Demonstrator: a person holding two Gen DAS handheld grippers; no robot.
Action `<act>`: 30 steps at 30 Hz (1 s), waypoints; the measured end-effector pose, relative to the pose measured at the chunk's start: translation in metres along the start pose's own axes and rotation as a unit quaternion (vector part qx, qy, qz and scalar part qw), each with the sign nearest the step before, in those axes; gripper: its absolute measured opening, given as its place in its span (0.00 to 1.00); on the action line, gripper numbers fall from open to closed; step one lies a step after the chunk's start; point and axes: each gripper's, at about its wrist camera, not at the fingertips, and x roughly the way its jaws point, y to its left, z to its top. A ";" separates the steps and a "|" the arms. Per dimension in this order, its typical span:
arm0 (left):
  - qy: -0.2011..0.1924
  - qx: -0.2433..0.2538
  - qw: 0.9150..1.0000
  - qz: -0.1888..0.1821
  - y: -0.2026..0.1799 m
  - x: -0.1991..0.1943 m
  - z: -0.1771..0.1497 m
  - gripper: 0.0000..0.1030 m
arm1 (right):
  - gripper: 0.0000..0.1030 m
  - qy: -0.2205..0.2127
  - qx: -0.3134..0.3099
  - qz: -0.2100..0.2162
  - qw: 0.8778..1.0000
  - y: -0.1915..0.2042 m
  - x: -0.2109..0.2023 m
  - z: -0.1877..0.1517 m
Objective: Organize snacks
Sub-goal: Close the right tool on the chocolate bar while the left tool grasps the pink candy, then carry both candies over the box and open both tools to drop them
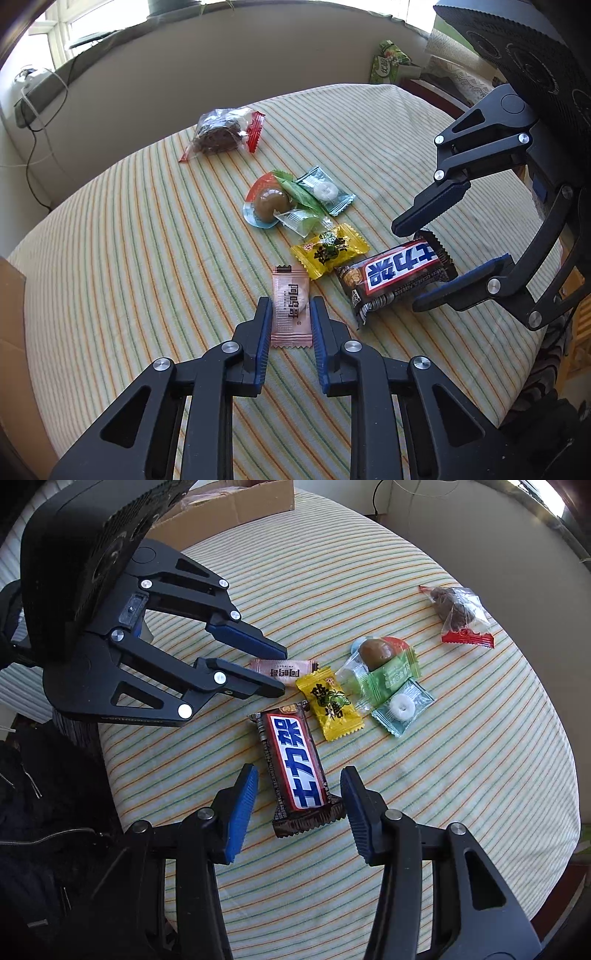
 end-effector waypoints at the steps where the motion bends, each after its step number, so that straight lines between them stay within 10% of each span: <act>1: 0.000 -0.001 1.000 -0.001 0.001 0.000 -0.001 0.19 | 0.47 0.004 0.000 -0.003 1.000 0.001 0.002 0.001; 8: -0.018 -0.040 0.999 -0.006 0.011 -0.008 -0.014 0.19 | 0.29 -0.003 0.055 -0.043 0.998 0.015 0.018 0.004; 19: -0.050 -0.063 0.997 -0.001 0.021 -0.034 -0.027 0.19 | 0.29 -0.064 0.193 -0.080 0.976 0.009 -0.004 -0.028; 30: -0.091 -0.081 0.992 0.045 0.064 -0.086 -0.043 0.19 | 0.29 -0.092 0.170 -0.104 0.975 0.017 -0.034 0.023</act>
